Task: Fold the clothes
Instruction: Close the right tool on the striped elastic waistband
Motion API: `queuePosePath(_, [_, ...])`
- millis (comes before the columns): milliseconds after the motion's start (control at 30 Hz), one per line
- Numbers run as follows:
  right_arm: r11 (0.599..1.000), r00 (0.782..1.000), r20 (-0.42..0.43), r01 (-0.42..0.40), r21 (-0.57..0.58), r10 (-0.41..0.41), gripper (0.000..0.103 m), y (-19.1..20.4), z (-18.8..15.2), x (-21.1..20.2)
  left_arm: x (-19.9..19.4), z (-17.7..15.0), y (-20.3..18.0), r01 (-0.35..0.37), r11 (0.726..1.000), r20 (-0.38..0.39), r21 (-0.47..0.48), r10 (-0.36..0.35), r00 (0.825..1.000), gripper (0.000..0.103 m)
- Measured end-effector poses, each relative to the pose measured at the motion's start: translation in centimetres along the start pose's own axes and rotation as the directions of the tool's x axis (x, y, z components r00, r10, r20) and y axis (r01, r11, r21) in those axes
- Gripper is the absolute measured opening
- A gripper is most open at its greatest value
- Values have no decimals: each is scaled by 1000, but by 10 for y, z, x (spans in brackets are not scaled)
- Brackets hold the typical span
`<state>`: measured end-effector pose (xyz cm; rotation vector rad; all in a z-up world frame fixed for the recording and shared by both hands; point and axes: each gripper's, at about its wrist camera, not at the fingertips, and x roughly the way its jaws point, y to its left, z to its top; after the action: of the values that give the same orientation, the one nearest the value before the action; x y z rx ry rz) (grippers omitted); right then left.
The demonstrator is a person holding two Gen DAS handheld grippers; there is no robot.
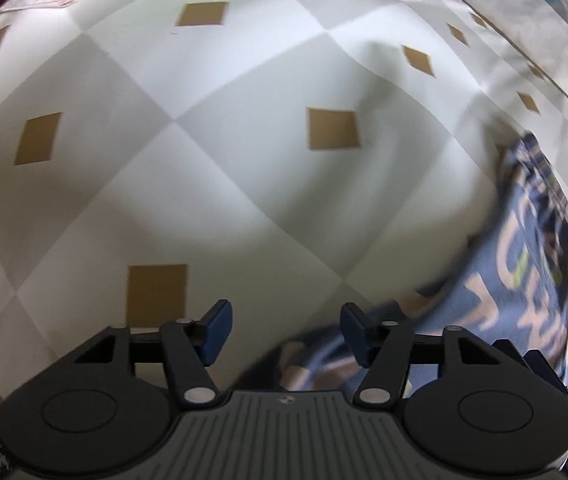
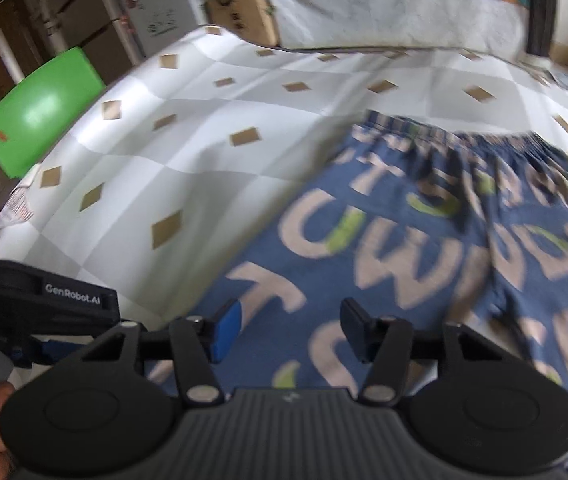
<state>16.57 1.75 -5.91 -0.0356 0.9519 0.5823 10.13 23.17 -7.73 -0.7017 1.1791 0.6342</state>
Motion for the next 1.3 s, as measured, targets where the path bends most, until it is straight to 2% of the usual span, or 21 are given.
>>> queuePosePath(100, [999, 1000, 12, -16, -38, 16, 50, 15, 2, 10, 3, 0, 5, -13, 1000, 0, -20, 13, 1000, 54])
queuePosePath(200, [998, 999, 12, -30, -57, 31, 50, 27, 1, 21, 10, -1, 10, -14, 999, -38, -52, 13, 999, 54])
queuePosePath(300, [995, 1000, 18, -3, -104, 5, 51, 39, -3, 33, 15, -3, 14, -17, 997, -72, -78, 12, 997, 54])
queuePosePath(467, [988, 998, 19, 59, -142, -57, 51, 49, -10, 47, 16, -3, 12, -28, 997, -69, -68, 23, 997, 54])
queuePosePath(533, [991, 998, 27, 53, -124, -50, 42, 47, -11, 47, 16, -3, 11, -23, 997, -70, -68, 18, 997, 54])
queuePosePath(600, [996, 999, 26, 27, -82, -25, 25, 42, -10, 45, 15, -4, 8, -19, 998, -66, -57, 15, 998, 54])
queuePosePath(767, [1000, 999, 47, 3, 19, -4, 7, 27, -9, 40, 13, -2, 4, -4, 999, -55, -42, 2, 998, 54])
queuePosePath(967, [998, 997, 75, -22, 63, 17, 4, 17, -9, 28, 11, -1, -4, 33, 999, -56, -25, -35, 998, 54])
queuePosePath(1167, [997, 996, 84, 6, 71, -11, 4, 5, -7, 20, 12, -3, -12, 53, 998, -68, -15, -54, 996, 54])
queuePosePath(1300, [980, 998, 47, 27, 196, -37, 4, -11, -10, 22, 14, -6, -17, 54, 998, -75, 14, -52, 996, 55])
